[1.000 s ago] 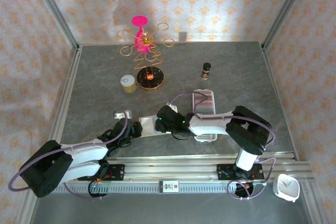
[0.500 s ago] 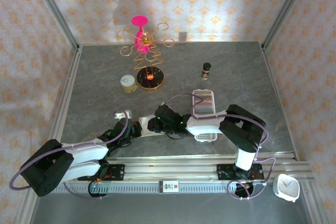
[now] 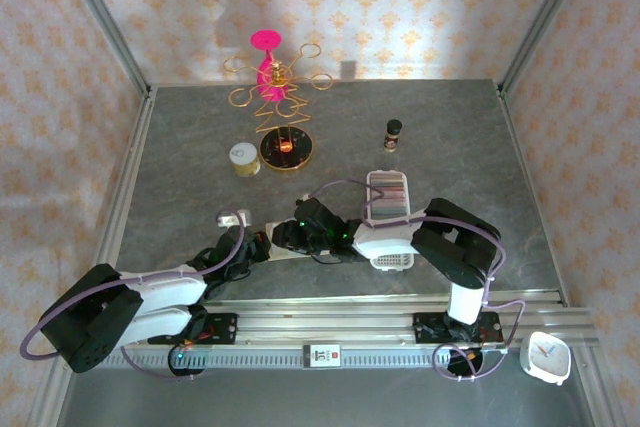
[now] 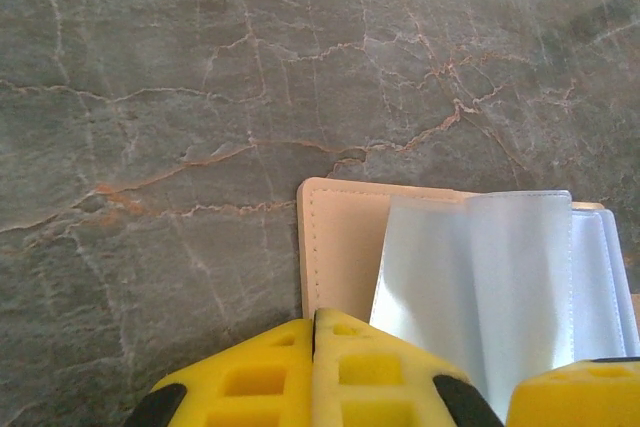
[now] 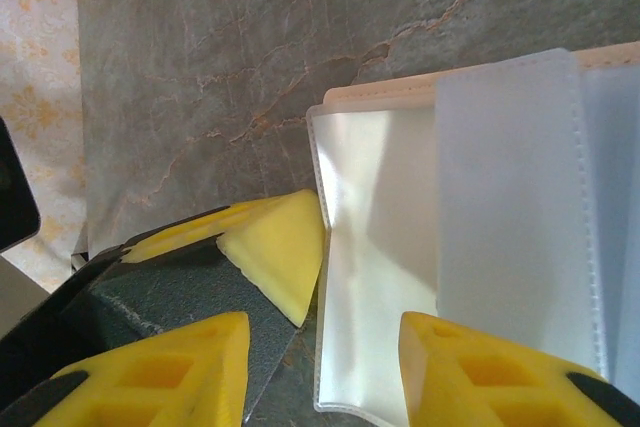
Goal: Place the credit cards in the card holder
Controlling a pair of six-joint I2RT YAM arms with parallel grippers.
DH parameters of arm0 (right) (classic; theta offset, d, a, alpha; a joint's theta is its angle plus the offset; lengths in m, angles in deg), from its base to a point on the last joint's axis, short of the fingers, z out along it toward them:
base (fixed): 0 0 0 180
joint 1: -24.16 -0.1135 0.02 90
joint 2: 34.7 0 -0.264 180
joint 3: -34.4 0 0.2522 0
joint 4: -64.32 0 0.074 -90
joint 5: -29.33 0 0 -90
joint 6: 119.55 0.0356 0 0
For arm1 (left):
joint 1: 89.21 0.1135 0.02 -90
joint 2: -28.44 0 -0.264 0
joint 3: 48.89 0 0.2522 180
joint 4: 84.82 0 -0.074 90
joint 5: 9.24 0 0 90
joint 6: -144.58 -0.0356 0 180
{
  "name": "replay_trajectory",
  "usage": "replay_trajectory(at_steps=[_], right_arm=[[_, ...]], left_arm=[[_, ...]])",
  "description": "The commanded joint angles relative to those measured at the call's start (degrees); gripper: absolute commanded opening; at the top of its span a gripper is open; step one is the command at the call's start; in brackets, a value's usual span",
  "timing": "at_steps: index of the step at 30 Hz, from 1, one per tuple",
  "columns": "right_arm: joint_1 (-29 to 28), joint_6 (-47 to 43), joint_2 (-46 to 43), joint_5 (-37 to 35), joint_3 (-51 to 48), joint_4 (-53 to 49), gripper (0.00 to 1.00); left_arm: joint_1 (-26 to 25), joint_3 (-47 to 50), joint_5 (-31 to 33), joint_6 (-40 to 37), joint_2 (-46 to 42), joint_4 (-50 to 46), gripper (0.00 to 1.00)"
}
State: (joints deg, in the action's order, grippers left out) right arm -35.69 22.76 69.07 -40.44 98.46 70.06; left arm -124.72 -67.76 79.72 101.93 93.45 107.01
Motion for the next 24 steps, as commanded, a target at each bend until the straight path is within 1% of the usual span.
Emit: replay_trajectory(at_steps=[1,8,15,17,21,24], right_arm=[[-0.4,0.9,0.4,0.1,-0.3,3.7,0.43],[-0.4,2.0,1.2,-0.7,0.6,9.8,0.43],[-0.4,-1.2,2.3,-2.4,7.5,9.5,0.43],[-0.4,-2.9,2.3,-3.3,10.4,7.9,0.43],[0.2,-7.2,1.7,-7.8,17.3,-0.5,0.43],[0.9,-9.0,0.0,-10.5,18.9,-4.1,0.43]], left_arm=[[-0.3,1.4,-2.6,1.3,0.5,1.0,0.01],[-0.3,2.3,-1.8,1.5,0.6,1.7,0.01],[-0.3,2.3,-1.2,1.5,2.2,2.5,0.01],[-0.3,2.2,-1.1,1.6,2.4,2.4,0.01],[-0.3,2.3,-0.3,1.8,1.7,1.6,0.01],[-0.2,2.4,0.7,1.9,-0.1,-0.1,0.02]])
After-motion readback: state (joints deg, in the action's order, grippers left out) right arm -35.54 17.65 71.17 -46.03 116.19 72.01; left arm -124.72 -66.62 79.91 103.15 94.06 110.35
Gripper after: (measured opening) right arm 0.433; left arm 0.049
